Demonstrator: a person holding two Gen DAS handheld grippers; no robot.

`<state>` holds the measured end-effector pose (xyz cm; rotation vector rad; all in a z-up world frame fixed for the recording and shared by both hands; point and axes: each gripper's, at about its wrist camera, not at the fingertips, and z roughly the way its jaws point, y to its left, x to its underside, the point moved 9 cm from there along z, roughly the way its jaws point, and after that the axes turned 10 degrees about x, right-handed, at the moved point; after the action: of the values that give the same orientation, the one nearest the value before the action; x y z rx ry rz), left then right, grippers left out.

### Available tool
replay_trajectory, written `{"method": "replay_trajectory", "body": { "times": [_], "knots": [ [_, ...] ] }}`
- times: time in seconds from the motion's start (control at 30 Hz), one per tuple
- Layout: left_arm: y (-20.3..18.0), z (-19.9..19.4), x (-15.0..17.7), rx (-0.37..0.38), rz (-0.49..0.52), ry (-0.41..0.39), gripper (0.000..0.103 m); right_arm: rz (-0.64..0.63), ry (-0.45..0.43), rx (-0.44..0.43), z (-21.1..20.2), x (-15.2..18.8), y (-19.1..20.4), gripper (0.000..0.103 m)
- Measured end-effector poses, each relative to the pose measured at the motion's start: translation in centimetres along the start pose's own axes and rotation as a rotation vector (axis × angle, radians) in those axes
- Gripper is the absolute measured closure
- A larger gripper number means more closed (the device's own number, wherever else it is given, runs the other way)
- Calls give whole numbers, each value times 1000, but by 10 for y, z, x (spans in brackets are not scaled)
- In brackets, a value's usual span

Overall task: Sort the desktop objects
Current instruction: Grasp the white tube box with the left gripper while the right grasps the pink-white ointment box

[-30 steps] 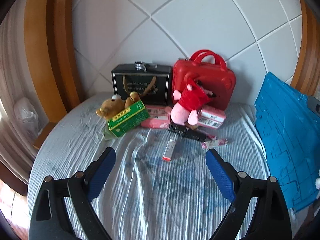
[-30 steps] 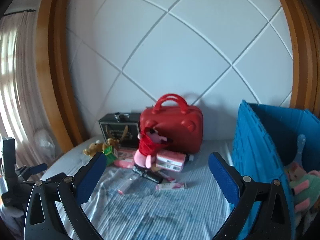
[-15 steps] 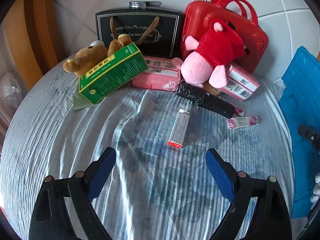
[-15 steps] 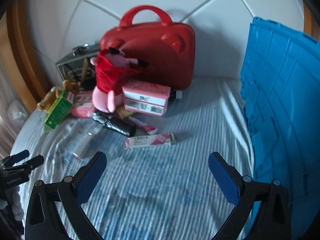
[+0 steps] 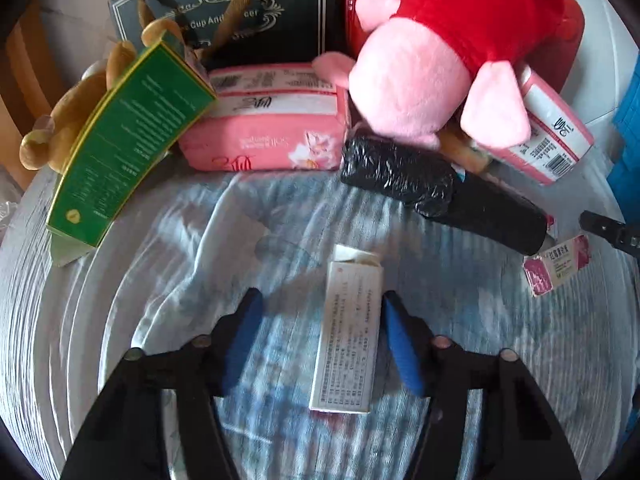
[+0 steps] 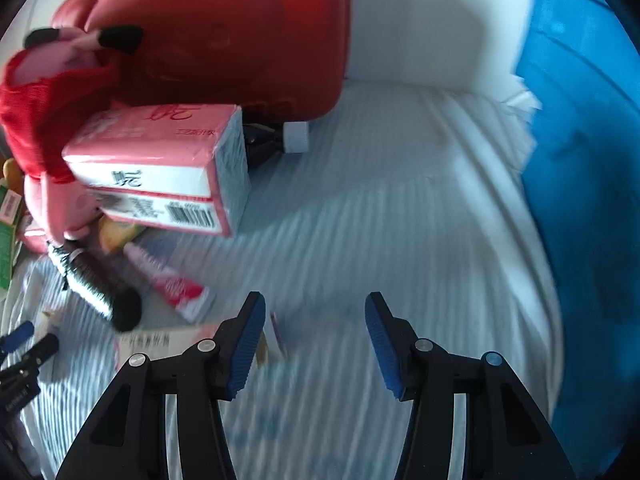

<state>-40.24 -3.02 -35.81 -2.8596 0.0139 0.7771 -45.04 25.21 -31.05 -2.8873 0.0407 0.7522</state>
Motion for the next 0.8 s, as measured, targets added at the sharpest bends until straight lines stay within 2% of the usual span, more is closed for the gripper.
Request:
{"method": "replay_trajectory", "body": {
  "times": [0.13, 0.2, 0.33, 0.4, 0.57, 0.8],
  "knots": [
    [-4, -9, 13, 15, 9, 7, 61, -42, 73, -49, 0, 24, 12, 51],
    [-3, -16, 23, 20, -1, 9, 67, -65, 88, -62, -13, 46, 20, 51],
    [0, -33, 46, 37, -23, 18, 75, -200, 106, -169, -53, 98, 56, 50],
    [2, -41, 58, 59, -44, 21, 76, -233, 80, -178, -68, 107, 65, 50],
    [2, -53, 73, 73, -59, 26, 76, -240, 36, -220, -87, 95, 84, 50],
    [2, -56, 74, 49, -54, 22, 76, -236, 68, -229, -76, 84, 113, 50]
  ]
}}
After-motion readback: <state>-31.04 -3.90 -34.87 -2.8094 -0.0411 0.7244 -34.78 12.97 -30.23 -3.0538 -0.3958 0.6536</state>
